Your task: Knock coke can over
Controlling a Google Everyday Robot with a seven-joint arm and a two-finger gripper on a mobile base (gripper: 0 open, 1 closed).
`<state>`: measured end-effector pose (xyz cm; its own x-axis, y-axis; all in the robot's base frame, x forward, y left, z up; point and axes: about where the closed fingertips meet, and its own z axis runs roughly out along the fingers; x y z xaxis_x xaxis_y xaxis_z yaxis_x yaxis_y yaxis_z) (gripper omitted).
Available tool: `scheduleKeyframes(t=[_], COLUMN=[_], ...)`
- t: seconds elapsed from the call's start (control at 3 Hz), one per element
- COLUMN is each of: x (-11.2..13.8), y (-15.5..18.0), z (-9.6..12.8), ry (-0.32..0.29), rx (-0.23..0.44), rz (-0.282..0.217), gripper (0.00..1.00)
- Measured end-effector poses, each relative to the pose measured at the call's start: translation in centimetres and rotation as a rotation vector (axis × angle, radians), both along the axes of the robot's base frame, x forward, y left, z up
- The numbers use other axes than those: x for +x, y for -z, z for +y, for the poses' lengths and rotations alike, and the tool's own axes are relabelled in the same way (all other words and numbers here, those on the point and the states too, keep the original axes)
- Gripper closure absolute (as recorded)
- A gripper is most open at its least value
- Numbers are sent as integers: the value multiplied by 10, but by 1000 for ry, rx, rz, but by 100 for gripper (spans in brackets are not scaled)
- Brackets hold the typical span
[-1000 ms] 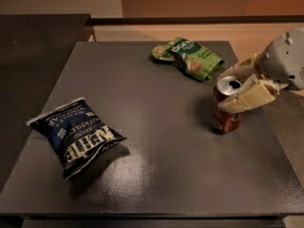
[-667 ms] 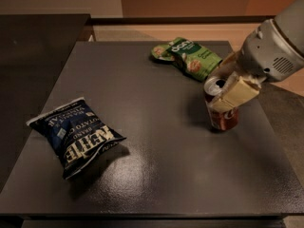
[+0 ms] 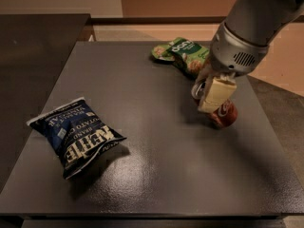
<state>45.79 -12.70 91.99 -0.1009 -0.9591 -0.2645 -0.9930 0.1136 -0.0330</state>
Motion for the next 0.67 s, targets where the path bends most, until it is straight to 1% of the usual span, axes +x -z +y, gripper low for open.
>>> scheduleKeyframes(t=[0.33,0.67], x=[7,17], y=[9,17], z=[9,18], ry=[-40,-79], rx=[-99,-178], rz=[16,22], gripper=[83,59])
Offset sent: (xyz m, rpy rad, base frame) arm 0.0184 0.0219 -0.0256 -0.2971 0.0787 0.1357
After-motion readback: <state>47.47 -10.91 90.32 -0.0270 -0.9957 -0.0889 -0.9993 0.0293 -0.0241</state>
